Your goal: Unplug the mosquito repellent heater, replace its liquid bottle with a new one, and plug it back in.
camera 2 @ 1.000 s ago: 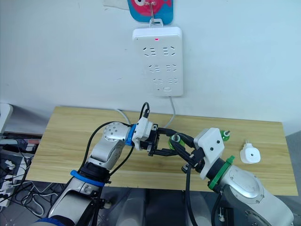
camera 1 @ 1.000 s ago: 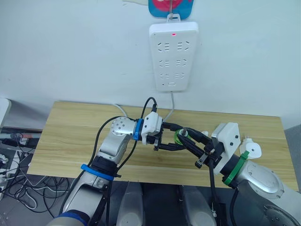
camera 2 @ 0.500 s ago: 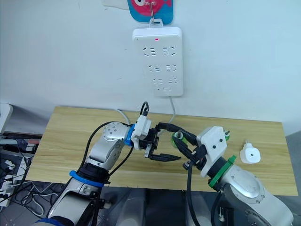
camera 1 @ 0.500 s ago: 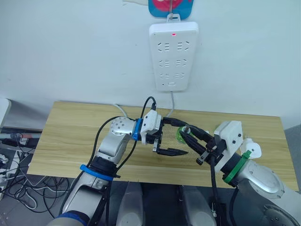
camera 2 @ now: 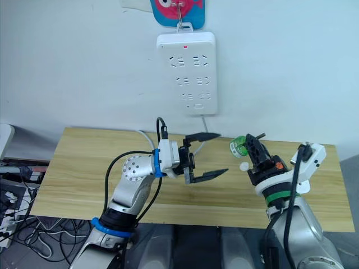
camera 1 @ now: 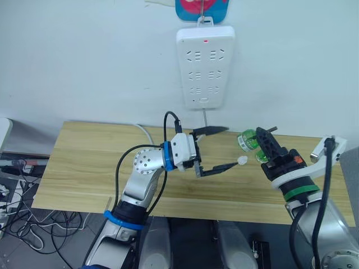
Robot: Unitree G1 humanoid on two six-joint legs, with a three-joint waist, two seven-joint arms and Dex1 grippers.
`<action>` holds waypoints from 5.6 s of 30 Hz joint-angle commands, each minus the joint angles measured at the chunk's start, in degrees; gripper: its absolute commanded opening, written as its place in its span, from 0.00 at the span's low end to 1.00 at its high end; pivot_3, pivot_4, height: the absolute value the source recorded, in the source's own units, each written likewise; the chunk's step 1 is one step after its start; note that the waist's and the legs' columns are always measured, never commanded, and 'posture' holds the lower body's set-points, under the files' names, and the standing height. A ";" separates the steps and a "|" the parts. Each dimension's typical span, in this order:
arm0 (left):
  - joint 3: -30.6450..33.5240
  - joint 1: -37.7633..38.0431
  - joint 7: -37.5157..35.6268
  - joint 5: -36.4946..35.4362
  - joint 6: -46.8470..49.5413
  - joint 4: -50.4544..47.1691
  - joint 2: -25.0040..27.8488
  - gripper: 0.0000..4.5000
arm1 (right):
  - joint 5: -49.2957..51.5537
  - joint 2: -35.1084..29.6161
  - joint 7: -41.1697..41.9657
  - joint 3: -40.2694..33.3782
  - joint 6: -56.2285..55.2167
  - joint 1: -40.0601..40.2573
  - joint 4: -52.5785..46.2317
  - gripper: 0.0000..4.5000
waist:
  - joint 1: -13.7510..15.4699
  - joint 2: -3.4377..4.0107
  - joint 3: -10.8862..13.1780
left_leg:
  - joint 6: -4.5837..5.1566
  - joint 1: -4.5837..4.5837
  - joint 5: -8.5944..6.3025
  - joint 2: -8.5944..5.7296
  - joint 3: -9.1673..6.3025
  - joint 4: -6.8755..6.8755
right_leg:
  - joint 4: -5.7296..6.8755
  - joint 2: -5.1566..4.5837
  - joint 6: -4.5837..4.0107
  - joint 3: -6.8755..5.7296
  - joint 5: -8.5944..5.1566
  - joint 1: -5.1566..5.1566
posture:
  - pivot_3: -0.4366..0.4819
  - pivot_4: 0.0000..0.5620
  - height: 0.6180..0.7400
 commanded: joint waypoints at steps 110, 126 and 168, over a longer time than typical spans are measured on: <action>-3.08 -0.07 -10.77 -8.40 4.08 1.82 6.12 0.50 | -43.99 -46.99 54.86 1.32 39.96 -17.43 60.98 0.99 | -0.80 0.18 -0.57 | 0.57 0.04 0.02 -0.72 -0.02 0.06 | -0.02 -0.65 0.15 0.02 0.07 0.21 | 0.56 0.75 1.00; -3.18 1.89 -10.73 -8.24 4.08 0.45 6.95 0.50 | -49.32 -42.19 52.33 -8.47 53.54 -20.75 54.19 0.99 | -0.36 0.04 -0.46 | 0.59 0.04 0.02 -0.73 -0.03 0.04 | -0.06 -0.66 0.19 0.02 0.10 0.24 | 0.56 0.76 1.00; -3.97 2.39 -10.33 -8.12 5.58 -1.98 6.76 0.50 | -64.70 -42.51 72.34 9.81 22.88 -16.56 50.50 0.01 | 0.31 0.13 -0.41 | 0.59 0.01 0.01 -0.75 -0.01 0.01 | -0.09 -0.70 0.21 0.02 0.09 0.18 | 0.57 0.72 1.00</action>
